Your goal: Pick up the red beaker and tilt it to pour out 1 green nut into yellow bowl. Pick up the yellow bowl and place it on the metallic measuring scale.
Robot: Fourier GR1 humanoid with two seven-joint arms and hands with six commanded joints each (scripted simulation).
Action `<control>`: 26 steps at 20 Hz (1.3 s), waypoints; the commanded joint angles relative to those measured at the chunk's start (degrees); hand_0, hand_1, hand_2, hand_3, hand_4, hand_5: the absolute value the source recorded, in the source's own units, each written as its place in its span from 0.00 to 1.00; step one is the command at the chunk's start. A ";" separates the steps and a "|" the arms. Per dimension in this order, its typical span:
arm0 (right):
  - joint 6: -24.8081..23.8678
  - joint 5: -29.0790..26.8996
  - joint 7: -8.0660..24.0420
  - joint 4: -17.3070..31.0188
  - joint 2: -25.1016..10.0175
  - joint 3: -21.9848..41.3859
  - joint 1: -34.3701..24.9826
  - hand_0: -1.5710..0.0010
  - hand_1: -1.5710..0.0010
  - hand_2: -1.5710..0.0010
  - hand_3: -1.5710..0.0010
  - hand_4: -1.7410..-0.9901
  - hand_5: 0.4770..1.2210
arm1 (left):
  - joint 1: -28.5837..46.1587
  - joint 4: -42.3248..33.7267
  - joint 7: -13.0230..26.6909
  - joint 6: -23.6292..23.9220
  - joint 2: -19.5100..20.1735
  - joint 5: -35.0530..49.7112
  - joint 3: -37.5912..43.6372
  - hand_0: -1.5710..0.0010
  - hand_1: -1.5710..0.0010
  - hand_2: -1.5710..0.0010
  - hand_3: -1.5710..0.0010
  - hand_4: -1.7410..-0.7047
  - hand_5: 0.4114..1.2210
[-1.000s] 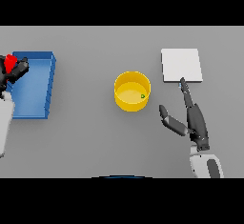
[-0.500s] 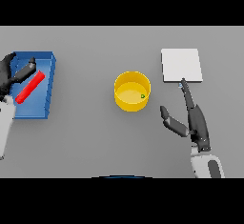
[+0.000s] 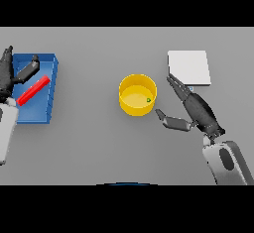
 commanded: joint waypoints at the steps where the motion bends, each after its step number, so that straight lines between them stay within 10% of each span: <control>1: 1.13 2.60 -0.10 1.34 -1.36 1.76 -2.45 1.00 1.00 1.00 1.00 0.82 0.26 | 0.14 -0.05 -0.19 0.00 0.16 -0.09 -0.04 0.99 0.99 0.99 0.99 0.97 0.32; 12: 12.65 18.90 -8.09 12.43 -11.28 16.48 -21.76 1.00 1.00 1.00 1.00 0.70 0.31 | 0.09 -0.53 1.00 -0.86 1.05 -0.04 -0.04 1.00 1.00 1.00 1.00 0.96 0.36; 26: 19.17 23.76 -7.77 26.43 -4.47 24.96 -33.72 1.00 1.00 1.00 1.00 0.64 0.35 | 1.68 -1.57 0.23 -0.82 1.61 0.13 0.12 1.00 1.00 1.00 1.00 0.96 0.35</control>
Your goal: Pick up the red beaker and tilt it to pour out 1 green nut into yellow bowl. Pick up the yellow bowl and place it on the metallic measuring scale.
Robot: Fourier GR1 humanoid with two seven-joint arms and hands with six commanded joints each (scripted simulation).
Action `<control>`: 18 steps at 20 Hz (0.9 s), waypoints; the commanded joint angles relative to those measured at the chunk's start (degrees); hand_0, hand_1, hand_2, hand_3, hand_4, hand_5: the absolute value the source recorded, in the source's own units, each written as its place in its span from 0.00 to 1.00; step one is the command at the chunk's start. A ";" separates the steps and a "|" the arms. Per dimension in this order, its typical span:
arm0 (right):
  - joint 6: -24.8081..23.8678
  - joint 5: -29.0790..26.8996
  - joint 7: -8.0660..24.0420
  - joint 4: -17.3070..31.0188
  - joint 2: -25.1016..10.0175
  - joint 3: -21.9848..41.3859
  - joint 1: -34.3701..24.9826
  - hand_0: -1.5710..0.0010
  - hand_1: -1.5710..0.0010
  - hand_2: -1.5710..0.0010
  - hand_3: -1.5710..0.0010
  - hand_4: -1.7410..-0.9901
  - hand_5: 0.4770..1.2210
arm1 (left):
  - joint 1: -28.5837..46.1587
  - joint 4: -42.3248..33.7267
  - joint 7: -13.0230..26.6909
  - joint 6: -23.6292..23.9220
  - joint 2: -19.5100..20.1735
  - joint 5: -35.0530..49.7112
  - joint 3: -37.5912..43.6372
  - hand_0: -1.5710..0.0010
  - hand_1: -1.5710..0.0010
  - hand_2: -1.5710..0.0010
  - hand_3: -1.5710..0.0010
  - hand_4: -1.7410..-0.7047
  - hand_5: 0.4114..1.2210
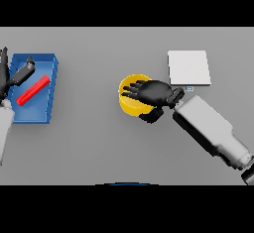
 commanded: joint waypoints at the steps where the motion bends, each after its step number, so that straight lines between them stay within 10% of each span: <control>1: 0.48 0.17 -0.40 0.86 -0.14 0.33 -0.40 1.00 1.00 1.00 1.00 0.64 0.35 | -0.38 0.29 0.14 -0.10 0.18 0.14 0.24 1.00 1.00 1.00 1.00 0.96 0.35; 10: 4.95 -1.07 3.50 4.62 2.05 -0.06 -0.74 0.98 0.98 0.95 0.91 0.58 0.44 | -0.79 1.25 -0.18 -0.51 0.42 0.86 0.81 1.00 1.00 1.00 1.00 0.96 0.36; 14: 5.75 -1.67 1.50 4.27 1.94 0.15 -0.84 0.46 0.47 0.49 0.75 0.37 0.74 | 0.00 0.74 -0.92 -0.10 0.61 0.53 0.75 1.00 1.00 1.00 1.00 0.95 0.36; 18: 7.48 -2.74 1.79 3.46 1.30 0.41 -0.62 0.19 0.19 0.25 0.36 0.16 0.89 | -0.57 0.84 -0.28 -0.09 0.65 0.04 0.45 1.00 1.00 1.00 1.00 0.96 0.35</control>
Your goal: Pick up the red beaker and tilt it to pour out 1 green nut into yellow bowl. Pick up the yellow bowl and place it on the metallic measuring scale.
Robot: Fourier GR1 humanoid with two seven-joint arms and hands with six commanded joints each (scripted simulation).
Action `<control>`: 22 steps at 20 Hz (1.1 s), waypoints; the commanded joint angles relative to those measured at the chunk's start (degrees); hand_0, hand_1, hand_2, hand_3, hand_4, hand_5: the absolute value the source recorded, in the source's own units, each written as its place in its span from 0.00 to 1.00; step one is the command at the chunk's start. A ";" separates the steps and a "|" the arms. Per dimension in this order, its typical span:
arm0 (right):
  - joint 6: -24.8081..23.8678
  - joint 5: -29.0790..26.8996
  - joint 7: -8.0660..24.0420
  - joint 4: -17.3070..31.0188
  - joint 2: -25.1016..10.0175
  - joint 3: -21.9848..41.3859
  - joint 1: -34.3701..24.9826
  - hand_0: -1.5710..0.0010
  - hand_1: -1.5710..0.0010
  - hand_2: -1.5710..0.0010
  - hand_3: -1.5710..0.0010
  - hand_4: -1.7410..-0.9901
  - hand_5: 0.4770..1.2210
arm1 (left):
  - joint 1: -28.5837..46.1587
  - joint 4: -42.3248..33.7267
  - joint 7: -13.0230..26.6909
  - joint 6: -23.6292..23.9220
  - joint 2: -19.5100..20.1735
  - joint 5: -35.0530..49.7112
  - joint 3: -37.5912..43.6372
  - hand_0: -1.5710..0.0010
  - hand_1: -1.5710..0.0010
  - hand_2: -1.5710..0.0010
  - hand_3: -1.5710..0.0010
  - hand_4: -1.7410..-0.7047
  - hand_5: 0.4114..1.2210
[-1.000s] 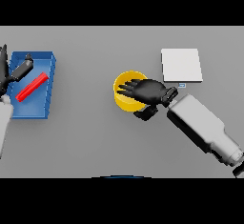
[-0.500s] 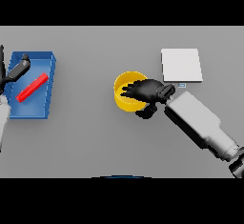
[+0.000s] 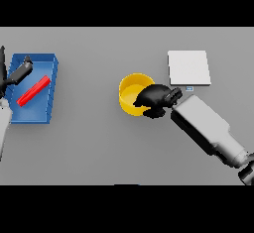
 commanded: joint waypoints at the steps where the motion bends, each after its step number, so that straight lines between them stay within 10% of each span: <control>1: 0.09 -0.15 -0.95 0.55 -0.32 0.03 -0.29 0.15 0.15 0.23 0.29 0.13 0.91 | -0.01 -0.22 -0.05 -0.14 0.03 -0.26 -0.32 1.00 1.00 1.00 1.00 0.96 0.35; 6: -0.95 -1.28 -0.30 -0.53 -0.77 0.22 0.08 0.05 0.05 0.18 0.12 0.04 0.97 | -0.29 0.25 -0.14 -0.15 -0.06 -0.06 -0.17 1.00 1.00 1.00 1.00 0.97 0.34; 22: 2.49 -4.51 5.27 -10.36 -6.17 -6.85 -2.13 0.00 0.00 0.08 0.12 0.00 1.00 | -1.33 1.16 -0.43 -0.46 0.48 0.18 0.28 1.00 1.00 1.00 1.00 0.96 0.35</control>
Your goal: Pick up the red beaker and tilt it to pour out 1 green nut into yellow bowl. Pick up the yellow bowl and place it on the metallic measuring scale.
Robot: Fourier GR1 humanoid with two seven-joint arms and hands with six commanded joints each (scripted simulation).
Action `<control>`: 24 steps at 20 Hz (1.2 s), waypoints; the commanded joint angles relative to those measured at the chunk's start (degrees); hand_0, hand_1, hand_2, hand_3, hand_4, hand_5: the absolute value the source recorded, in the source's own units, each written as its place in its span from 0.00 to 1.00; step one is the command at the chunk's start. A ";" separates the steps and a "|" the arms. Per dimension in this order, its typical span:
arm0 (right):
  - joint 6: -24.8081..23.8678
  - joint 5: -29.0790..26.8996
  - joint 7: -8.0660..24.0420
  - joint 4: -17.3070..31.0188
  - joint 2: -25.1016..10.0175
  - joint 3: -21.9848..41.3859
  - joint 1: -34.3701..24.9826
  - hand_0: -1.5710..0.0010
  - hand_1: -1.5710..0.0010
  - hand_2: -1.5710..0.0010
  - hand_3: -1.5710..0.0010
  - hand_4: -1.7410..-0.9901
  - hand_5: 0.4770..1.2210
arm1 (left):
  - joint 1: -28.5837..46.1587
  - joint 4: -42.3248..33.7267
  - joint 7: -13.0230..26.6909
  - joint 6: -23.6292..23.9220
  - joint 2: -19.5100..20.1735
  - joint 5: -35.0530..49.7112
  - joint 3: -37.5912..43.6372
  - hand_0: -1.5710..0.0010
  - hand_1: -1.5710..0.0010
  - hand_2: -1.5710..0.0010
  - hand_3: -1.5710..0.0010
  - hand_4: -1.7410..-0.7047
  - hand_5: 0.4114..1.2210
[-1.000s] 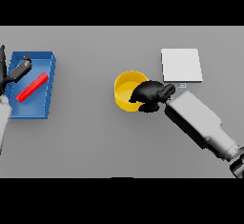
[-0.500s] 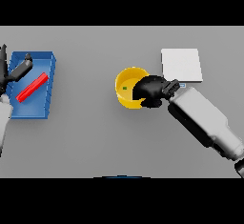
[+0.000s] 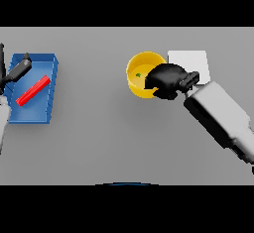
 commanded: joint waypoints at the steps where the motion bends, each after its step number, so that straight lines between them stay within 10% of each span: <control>1: -0.05 -0.15 0.49 0.92 0.18 -0.72 -0.14 0.00 0.00 0.07 0.14 0.00 1.00 | 0.26 -0.31 -0.03 -0.03 -0.06 -0.02 -0.11 1.00 1.00 1.00 1.00 0.96 0.36; 8: -4.60 0.65 -1.19 5.71 -5.50 -6.44 -1.81 0.00 0.00 0.02 0.23 0.00 1.00 | 1.33 -2.76 1.44 -0.55 0.52 -0.10 -0.09 1.00 1.00 1.00 1.00 0.96 0.37; 24: -17.96 3.78 -6.93 31.35 -4.16 -10.83 -4.37 0.00 0.00 0.12 0.15 0.00 1.00 | 1.48 -2.97 1.86 -0.66 0.48 -0.48 -0.26 1.00 1.00 1.00 1.00 0.98 0.33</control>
